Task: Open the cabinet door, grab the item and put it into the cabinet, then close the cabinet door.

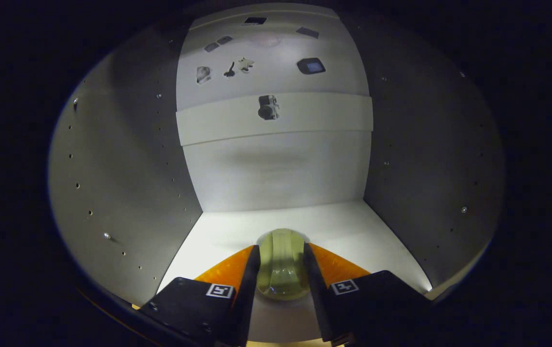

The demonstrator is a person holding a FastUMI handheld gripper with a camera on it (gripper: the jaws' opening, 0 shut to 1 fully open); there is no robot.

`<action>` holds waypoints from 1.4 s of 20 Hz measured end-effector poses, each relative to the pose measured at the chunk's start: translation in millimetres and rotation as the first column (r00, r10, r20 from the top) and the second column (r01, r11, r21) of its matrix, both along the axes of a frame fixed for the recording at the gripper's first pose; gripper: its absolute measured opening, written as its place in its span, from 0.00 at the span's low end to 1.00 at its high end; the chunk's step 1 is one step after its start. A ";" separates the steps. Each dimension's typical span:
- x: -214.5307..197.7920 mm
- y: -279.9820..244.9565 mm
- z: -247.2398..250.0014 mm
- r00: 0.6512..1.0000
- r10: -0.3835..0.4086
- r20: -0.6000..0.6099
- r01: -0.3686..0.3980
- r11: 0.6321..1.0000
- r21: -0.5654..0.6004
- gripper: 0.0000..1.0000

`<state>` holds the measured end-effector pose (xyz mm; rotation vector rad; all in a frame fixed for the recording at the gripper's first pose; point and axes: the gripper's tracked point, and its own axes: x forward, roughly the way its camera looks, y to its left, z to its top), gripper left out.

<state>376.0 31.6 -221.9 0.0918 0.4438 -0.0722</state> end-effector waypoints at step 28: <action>-471.4 -37.2 223.8 0.929 0.051 0.367 -0.045 0.999 -0.023 0.96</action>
